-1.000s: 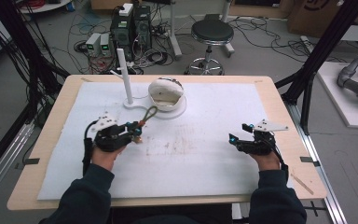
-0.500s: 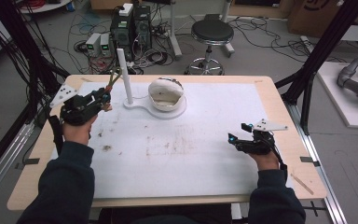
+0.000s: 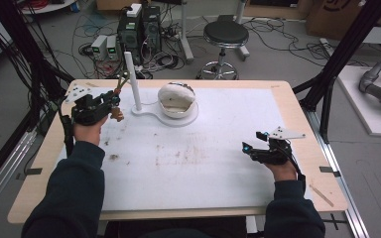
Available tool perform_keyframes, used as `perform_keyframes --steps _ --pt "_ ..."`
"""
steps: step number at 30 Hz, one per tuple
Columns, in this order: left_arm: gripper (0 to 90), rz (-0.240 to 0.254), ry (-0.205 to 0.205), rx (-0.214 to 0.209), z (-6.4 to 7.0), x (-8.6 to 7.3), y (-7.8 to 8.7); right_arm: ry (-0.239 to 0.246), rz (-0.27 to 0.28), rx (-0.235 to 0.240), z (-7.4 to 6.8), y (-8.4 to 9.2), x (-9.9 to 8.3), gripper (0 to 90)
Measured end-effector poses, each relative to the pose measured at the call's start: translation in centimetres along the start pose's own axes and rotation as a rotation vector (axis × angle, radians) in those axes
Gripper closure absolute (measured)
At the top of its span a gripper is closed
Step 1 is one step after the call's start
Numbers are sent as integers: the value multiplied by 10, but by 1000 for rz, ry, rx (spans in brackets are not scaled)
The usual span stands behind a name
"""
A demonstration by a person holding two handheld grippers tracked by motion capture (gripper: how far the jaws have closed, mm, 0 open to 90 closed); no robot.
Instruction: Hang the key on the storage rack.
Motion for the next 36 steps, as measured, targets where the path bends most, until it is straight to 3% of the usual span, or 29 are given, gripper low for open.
perform_keyframes --steps 5,9,11,16,19,20,22,27,31,36 --pt "722 -40 10 13 -1 0 -11 4 -3 4 -1 -1 0 266" --pt "673 -84 45 4 -2 -8 -17 5 -4 6 -1 -1 0 266" --pt "609 -67 86 -59 2 -9 -15 3 -2 5 0 0 -1 267" --pt "453 -77 98 -134 5 -23 -3 -4 -3 11 -1 0 -2 267" --pt "254 -77 79 -145 5 -38 5 -6 -3 11 -1 1 -3 266" --pt "233 -70 75 -156 5 -41 7 -7 -3 10 -1 1 -3 267" --pt "229 -48 63 -160 4 -51 14 -8 -3 12 0 0 -3 266" --pt "231 -14 -25 -194 11 -74 27 -16 -6 1 1 0 -4 264" --pt "231 -45 -60 -188 17 -86 30 -20 -15 1 2 -2 -6 234" --pt "209 -60 -87 -176 26 -90 30 -14 -22 7 3 -5 -7 218"
Point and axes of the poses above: each handheld gripper's, and its own axes: y roughly backward along the jaws, x roughly out of its top, z roughly to its right, the point moved 8 cm from there along -y, roughly forward along the jaws, and after that the axes turned 3 degrees about x, right-handed, at the moved point
